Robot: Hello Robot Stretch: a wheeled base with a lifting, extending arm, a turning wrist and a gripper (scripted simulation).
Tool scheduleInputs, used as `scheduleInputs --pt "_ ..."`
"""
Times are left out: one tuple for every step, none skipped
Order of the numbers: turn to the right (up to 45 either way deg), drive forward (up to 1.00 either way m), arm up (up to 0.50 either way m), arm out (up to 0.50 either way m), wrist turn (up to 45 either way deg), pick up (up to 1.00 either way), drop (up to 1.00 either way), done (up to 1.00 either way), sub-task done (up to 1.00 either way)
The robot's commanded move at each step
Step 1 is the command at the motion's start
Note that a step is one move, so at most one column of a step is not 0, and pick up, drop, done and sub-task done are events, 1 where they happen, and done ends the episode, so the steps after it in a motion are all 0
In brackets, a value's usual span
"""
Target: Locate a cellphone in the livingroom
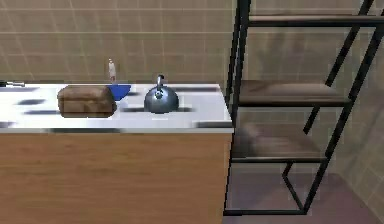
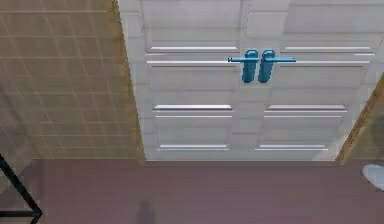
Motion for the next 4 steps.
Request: scheduleInputs --pt "-45.0 0.00 0.00 0.00 0.0 0.00 0.00 0.00 0.00" --pt "-45.0 0.00 0.00 0.00 0.0 0.00 0.00 0.00 0.00" --pt "-45.0 0.00 0.00 0.00 0.0 0.00 0.00 0.00 0.00" --pt "-39.0 0.00 0.00 0.00 0.0 0.00 0.00 0.00 0.00"
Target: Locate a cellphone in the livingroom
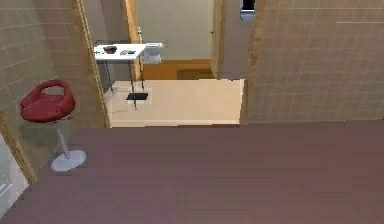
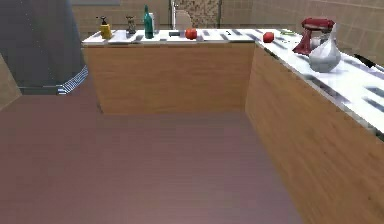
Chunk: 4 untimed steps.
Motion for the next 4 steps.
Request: scheduleInputs --pt "0.0 1.00 0.00 0.00 0.0 0.00 0.00 0.00 0.00" --pt "-3.0 0.00 0.00 0.00 0.0 0.00 0.00 0.00 0.00" --pt "0.0 1.00 0.00 0.00 0.0 0.00 0.00 0.00 0.00" --pt "0.0 0.45 0.00 0.00 0.0 0.00 0.00 0.00 0.00"
